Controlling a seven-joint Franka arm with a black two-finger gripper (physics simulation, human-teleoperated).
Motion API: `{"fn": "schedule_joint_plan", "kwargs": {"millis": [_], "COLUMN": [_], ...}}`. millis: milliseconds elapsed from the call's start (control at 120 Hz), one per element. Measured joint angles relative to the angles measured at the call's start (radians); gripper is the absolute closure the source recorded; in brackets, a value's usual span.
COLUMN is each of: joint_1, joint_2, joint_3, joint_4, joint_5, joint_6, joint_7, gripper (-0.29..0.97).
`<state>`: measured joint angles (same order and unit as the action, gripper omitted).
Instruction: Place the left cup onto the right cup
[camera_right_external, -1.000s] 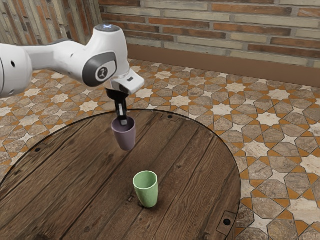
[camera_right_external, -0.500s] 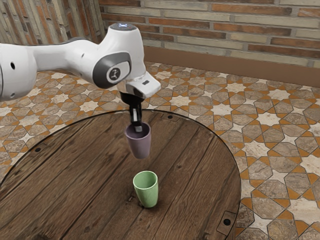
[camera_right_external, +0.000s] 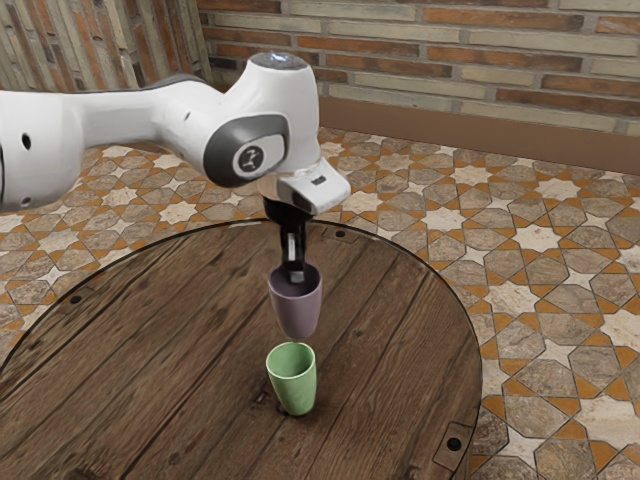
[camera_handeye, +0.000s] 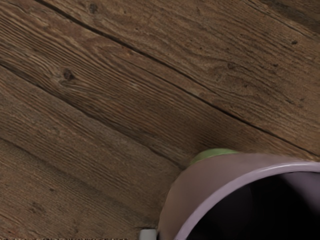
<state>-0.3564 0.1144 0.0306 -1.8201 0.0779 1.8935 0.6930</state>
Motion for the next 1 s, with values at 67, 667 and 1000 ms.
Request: {"fn": "schedule_joint_plan", "kwargs": {"millis": [67, 667, 1000], "joint_1": [0.002, 0.003, 0.003], "joint_2": [0.001, 0.012, 0.051], "joint_3": [-0.001, -0.002, 0.0], "joint_4": [-0.005, -0.036, -0.038], "joint_5": [-0.003, -0.01, -0.01], "joint_6": [-0.01, -0.046, -0.037], "joint_7": [-0.01, -0.073, -0.094], "gripper": [0.78, 0.79, 0.78]}}
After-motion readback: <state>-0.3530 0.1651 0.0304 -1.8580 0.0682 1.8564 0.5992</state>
